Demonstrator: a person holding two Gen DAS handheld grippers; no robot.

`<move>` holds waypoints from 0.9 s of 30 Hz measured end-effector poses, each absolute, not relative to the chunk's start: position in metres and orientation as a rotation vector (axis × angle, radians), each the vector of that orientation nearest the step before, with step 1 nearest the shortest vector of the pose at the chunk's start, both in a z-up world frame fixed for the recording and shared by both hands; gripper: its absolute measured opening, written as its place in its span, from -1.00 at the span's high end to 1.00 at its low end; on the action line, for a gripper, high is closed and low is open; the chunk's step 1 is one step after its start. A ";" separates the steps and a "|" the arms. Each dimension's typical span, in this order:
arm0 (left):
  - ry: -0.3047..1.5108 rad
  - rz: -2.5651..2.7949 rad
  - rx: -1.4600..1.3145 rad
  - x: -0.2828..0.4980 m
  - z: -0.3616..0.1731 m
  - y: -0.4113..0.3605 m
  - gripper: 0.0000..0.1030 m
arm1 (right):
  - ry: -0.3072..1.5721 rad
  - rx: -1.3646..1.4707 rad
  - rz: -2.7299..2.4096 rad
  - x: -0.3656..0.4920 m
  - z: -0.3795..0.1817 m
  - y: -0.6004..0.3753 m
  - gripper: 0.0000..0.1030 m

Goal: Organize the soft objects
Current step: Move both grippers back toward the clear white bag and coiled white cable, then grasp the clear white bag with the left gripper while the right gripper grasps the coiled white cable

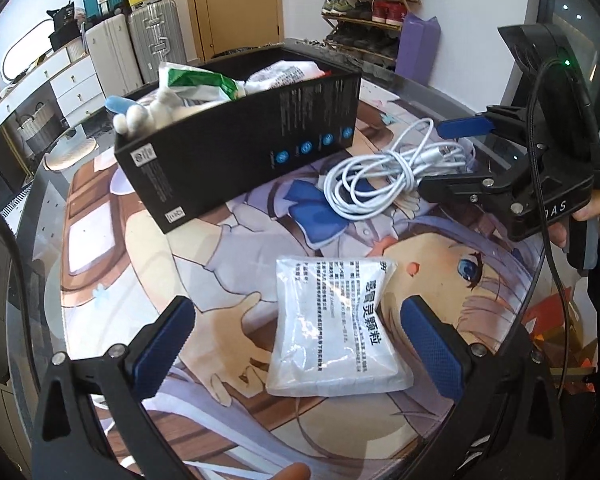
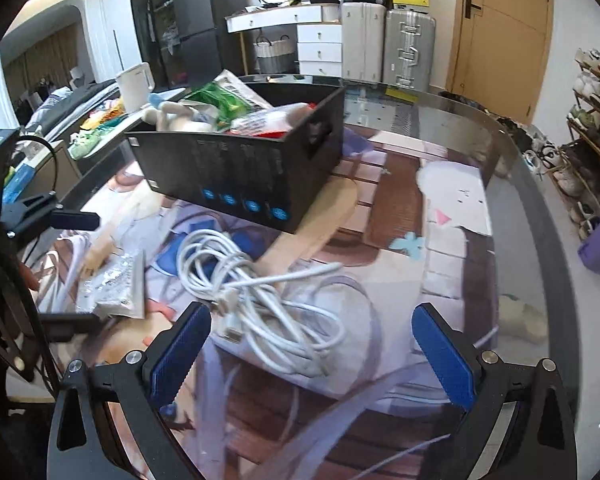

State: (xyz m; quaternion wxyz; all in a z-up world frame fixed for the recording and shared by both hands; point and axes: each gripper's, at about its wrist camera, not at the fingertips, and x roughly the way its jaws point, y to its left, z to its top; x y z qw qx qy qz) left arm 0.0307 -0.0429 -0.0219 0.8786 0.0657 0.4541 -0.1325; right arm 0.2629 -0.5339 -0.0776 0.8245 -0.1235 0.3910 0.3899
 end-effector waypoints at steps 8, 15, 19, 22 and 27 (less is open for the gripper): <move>0.993 -0.283 0.141 0.033 -0.031 -0.041 -0.94 | 0.871 -0.260 0.835 0.262 -0.089 -0.517 -0.99; 0.960 -0.311 0.130 0.030 -0.027 -0.036 -0.32 | 0.869 -0.224 0.839 0.264 -0.091 -0.515 -0.94; 0.938 -0.321 0.107 0.031 -0.021 -0.030 0.17 | 0.859 -0.210 0.857 0.264 -0.087 -0.515 -0.59; 0.930 -0.320 0.087 0.033 -0.020 -0.028 0.25 | 0.857 -0.213 0.867 0.262 -0.087 -0.515 -0.57; 0.914 -0.326 0.075 0.033 -0.016 -0.026 0.31 | 0.854 -0.212 0.877 0.260 -0.086 -0.516 -0.54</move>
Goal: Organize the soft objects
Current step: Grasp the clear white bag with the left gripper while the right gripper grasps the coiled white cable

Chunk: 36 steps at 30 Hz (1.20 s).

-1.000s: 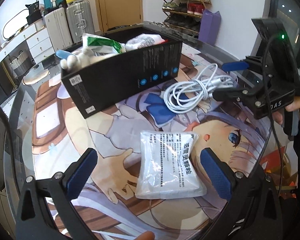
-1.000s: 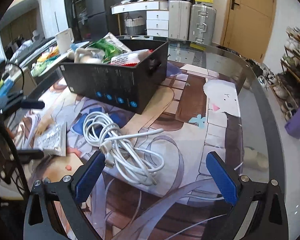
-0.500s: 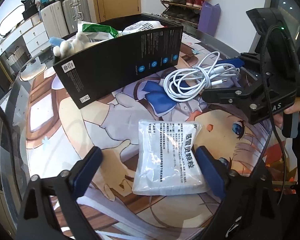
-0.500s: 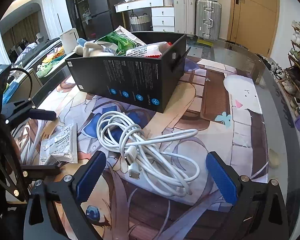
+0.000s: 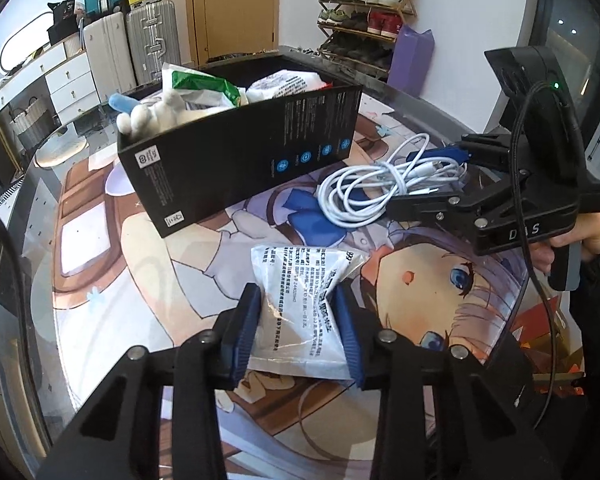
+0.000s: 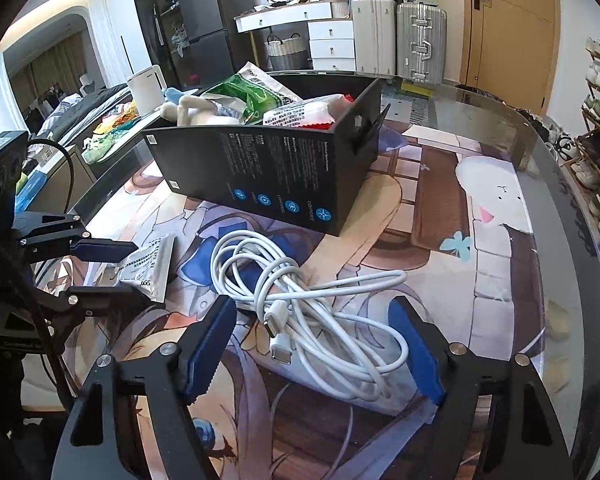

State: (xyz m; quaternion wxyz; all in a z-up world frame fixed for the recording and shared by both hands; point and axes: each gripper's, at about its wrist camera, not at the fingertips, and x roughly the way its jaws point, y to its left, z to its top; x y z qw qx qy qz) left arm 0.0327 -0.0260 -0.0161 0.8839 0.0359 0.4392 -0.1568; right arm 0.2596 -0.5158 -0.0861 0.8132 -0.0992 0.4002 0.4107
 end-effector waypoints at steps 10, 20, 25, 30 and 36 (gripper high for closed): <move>0.891 -0.326 0.051 0.030 -0.008 -0.016 0.32 | 0.838 -0.228 0.907 0.254 -0.085 -0.515 -0.13; 0.877 -0.318 0.028 0.029 -0.003 -0.012 0.32 | 0.823 -0.256 0.966 0.244 -0.082 -0.514 0.07; 0.878 -0.316 0.027 0.029 -0.003 -0.011 0.32 | 0.819 -0.339 1.041 0.227 -0.083 -0.506 0.04; 0.877 -0.314 0.021 0.029 -0.002 -0.010 0.32 | 0.812 -0.316 1.042 0.226 -0.083 -0.501 -0.11; 0.882 -0.307 0.010 0.032 -0.004 -0.006 0.32 | 0.814 -0.268 1.023 0.232 -0.081 -0.492 -0.11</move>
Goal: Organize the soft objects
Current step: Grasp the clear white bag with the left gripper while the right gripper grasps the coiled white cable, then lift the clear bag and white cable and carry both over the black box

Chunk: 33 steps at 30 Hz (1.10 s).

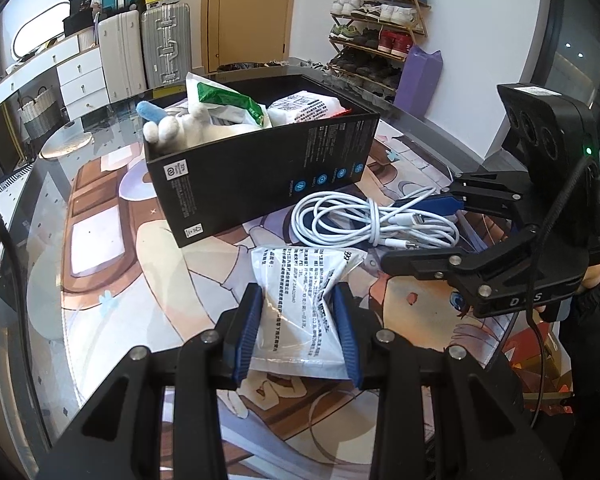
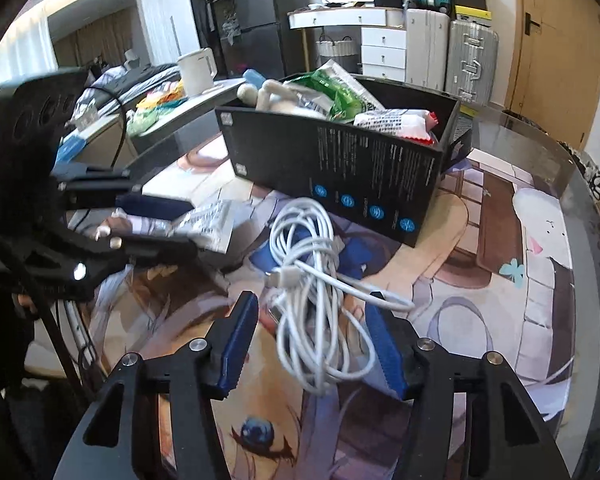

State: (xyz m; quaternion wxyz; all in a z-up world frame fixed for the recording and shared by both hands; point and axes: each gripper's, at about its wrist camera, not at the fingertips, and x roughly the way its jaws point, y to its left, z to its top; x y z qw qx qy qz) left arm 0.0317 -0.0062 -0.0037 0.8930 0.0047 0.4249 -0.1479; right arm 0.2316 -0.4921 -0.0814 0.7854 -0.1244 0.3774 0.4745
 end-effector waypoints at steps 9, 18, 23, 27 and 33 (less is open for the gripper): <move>0.864 -0.301 0.001 0.031 0.001 -0.007 0.32 | 0.777 -0.310 0.971 0.227 -0.083 -0.479 0.37; 0.806 -0.275 -0.020 0.025 0.017 -0.001 0.32 | 0.699 -0.286 1.006 0.218 -0.062 -0.494 0.38; 0.756 -0.248 -0.030 0.021 0.031 0.004 0.32 | 0.657 -0.261 1.007 0.216 -0.044 -0.505 0.38; 0.719 -0.221 -0.042 0.023 0.042 0.010 0.32 | 0.629 -0.241 0.994 0.215 -0.030 -0.512 0.38; 0.696 -0.193 -0.070 0.039 0.051 0.015 0.31 | 0.621 -0.221 0.964 0.225 -0.017 -0.511 0.37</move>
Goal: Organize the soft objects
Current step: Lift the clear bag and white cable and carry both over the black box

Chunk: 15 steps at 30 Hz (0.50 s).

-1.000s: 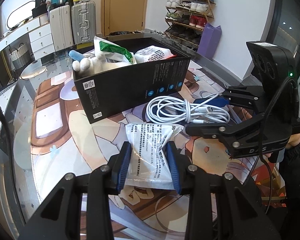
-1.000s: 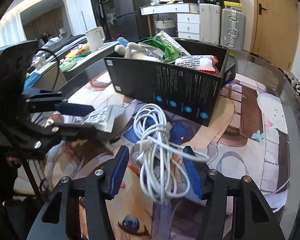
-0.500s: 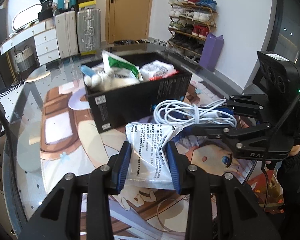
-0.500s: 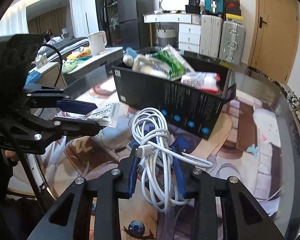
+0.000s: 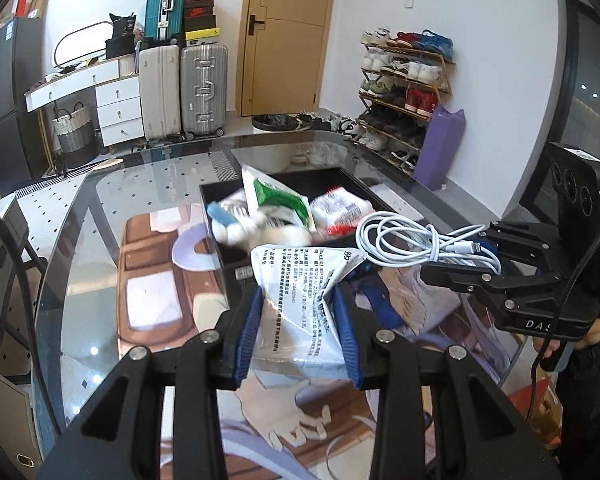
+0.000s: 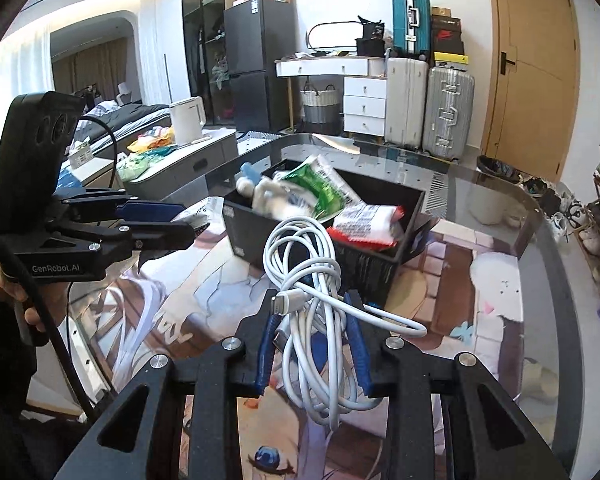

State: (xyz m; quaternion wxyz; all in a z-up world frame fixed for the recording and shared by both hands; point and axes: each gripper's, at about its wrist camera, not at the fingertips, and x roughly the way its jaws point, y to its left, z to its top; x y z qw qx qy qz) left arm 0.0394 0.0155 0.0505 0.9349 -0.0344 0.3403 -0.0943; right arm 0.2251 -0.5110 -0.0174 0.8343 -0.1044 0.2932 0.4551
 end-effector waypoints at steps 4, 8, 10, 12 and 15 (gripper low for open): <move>0.683 -0.178 -0.092 0.052 0.055 0.019 0.31 | 0.619 -0.212 0.939 0.237 -0.010 -0.505 0.38; 0.666 -0.172 -0.107 0.067 0.060 0.019 0.31 | 0.626 -0.199 0.918 0.254 -0.003 -0.497 0.37; 0.662 -0.166 -0.104 0.077 0.062 0.019 0.31 | 0.627 -0.192 0.910 0.265 -0.001 -0.492 0.37; 0.660 -0.147 -0.092 0.088 0.062 0.015 0.31 | 0.633 -0.192 0.899 0.273 -0.001 -0.485 0.37; 0.667 -0.145 -0.084 0.101 0.060 0.013 0.31 | 0.647 -0.184 0.894 0.285 -0.004 -0.477 0.38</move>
